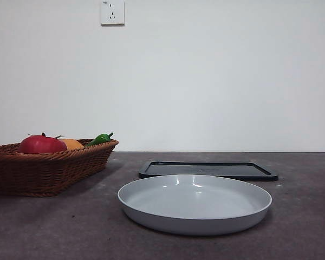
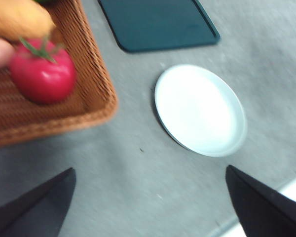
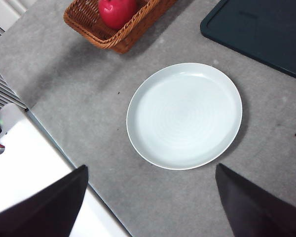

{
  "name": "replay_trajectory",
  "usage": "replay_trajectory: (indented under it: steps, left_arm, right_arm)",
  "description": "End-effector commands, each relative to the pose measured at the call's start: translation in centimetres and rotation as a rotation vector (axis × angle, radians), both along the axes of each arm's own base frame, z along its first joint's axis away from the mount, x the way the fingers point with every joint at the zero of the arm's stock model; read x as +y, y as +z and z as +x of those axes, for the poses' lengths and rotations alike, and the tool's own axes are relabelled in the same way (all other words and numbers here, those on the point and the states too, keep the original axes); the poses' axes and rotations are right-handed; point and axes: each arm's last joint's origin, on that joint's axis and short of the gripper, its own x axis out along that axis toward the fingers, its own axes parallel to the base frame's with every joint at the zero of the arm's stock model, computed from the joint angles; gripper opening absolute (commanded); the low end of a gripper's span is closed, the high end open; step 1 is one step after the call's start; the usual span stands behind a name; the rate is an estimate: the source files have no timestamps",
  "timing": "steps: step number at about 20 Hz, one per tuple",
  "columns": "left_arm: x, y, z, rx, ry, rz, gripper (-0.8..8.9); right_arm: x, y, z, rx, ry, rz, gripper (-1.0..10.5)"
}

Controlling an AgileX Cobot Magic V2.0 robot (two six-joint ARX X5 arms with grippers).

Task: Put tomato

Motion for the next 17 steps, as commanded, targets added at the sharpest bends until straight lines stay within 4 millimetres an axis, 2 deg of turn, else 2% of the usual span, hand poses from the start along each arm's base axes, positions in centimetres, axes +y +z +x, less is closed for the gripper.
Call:
replay_trajectory:
  steps: [1, 4, 8, 12, 17]
  left_arm:
    - [0.0, 0.6, 0.9, -0.041, 0.021, 0.022, 5.01]
    - [-0.2, 0.7, 3.2, -0.085, 0.063, 0.05, 5.0]
    - [-0.6, 0.1, 7.4, -0.133, 0.088, 0.075, 4.98]
    - [-1.2, -1.8, 11.6, -0.13, 0.085, 0.145, 4.97]
    - [-2.1, -4.8, 15.6, -0.117, 0.085, 0.233, 4.96]
  right_arm:
    - [0.1, 0.6, 0.1, -0.025, 0.008, 0.005, 4.2]
    - [0.1, 0.6, 0.1, -0.024, 0.008, 0.006, 4.2]
    - [0.1, 0.6, 0.1, -0.025, 0.008, 0.005, 4.2]
    - [0.1, 0.6, 0.2, -0.025, 0.007, 0.006, 4.2]
    - [0.1, 0.6, 0.1, -0.024, 0.008, 0.005, 4.2]
